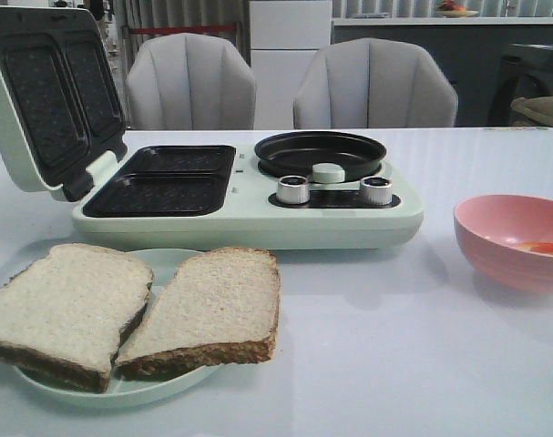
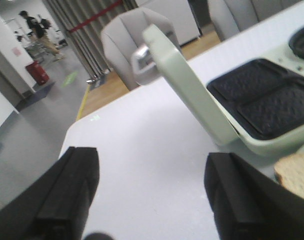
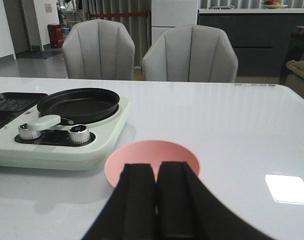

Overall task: Make breakfast with bread and shrimp
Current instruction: 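Lower the left gripper onto the bread slice nearest it and grasp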

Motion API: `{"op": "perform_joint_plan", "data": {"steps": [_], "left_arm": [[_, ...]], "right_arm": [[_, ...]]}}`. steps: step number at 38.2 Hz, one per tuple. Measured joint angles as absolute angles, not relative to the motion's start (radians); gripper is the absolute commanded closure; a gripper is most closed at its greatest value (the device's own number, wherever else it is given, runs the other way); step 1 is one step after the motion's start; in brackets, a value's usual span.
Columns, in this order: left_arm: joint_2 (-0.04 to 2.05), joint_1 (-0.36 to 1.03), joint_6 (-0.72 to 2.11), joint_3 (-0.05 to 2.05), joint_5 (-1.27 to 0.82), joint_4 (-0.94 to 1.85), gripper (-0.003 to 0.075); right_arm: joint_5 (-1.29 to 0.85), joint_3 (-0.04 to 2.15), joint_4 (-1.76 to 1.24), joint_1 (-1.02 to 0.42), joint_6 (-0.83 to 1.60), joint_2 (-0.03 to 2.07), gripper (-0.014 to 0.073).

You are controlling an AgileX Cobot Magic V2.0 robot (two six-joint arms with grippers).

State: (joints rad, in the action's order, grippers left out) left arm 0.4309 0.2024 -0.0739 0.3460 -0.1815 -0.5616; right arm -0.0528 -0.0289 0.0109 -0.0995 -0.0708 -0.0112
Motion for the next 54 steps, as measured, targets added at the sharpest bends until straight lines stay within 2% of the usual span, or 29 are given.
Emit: {"op": "perform_joint_plan", "data": {"steps": [15, 24, 31, 54], "left_arm": [[0.805, 0.604, -0.074, 0.346, -0.346, -0.92, 0.0213], [0.989, 0.769, -0.074, 0.346, -0.414, -0.993, 0.0213], [1.092, 0.812, -0.074, 0.346, -0.429, -1.024, 0.0213], [1.407, 0.802, -0.078, 0.451, -0.466, -1.169, 0.0213]], "right_arm": [[-0.053, -0.029, 0.011, -0.1, -0.071, -0.011, 0.045], [-0.053, -0.029, 0.011, -0.1, -0.071, -0.011, 0.045], [-0.053, -0.029, 0.011, -0.1, -0.071, -0.011, 0.045], [-0.053, -0.029, 0.011, -0.1, -0.071, -0.011, 0.045]]}}
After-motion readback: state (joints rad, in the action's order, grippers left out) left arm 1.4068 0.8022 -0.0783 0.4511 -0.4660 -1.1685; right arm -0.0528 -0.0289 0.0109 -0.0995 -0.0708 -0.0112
